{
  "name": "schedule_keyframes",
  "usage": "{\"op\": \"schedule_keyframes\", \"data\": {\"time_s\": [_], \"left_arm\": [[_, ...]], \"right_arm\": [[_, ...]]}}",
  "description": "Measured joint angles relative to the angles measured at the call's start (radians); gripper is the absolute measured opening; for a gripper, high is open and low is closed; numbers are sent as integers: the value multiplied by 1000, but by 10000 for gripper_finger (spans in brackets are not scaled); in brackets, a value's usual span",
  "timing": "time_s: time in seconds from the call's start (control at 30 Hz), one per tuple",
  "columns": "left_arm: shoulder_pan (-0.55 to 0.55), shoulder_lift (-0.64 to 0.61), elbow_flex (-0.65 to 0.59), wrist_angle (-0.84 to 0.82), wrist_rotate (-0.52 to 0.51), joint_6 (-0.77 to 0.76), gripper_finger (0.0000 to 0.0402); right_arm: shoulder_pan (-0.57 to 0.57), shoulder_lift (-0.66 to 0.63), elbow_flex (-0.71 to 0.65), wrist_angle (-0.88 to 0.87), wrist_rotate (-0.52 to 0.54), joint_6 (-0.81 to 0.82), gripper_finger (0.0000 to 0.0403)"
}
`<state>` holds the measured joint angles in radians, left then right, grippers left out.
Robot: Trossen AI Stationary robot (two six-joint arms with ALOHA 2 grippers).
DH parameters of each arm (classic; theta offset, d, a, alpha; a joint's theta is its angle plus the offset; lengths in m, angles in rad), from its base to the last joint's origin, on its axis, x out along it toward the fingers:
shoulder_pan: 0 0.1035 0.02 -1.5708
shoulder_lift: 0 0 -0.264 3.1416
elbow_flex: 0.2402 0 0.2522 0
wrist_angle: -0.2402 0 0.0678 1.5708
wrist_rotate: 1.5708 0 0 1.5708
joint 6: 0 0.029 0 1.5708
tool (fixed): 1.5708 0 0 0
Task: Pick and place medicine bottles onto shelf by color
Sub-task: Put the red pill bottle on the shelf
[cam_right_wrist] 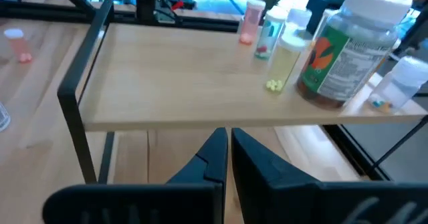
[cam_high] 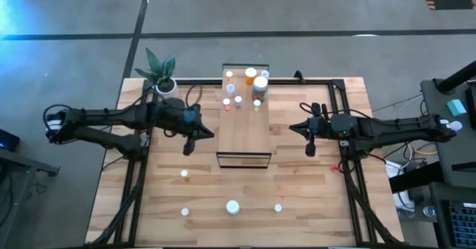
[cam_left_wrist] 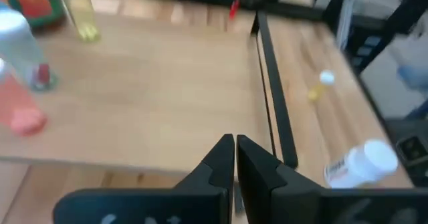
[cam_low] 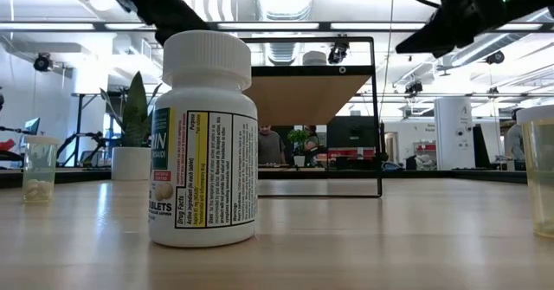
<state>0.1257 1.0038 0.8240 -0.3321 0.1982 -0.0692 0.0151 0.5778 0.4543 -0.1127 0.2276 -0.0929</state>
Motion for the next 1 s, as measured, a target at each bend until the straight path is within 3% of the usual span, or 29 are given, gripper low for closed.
{"op": "schedule_keyframes", "data": {"time_s": [0.2, 0.6, 0.73, 1.0], "left_arm": [[-126, 75, 172, -300, -159, -64, 0], [-385, 261, 445, -735, -234, -385, 0], [-496, 329, 514, -816, -265, -554, 0], [-734, 455, 556, -889, -272, -1034, 0]], "right_arm": [[0, 0, -19, 28, 0, -38, 12], [0, -2, -40, 52, 0, -57, 12], [0, -2, -47, 51, 0, -62, 12], [0, 0, -50, 54, 0, -58, 12]]}}
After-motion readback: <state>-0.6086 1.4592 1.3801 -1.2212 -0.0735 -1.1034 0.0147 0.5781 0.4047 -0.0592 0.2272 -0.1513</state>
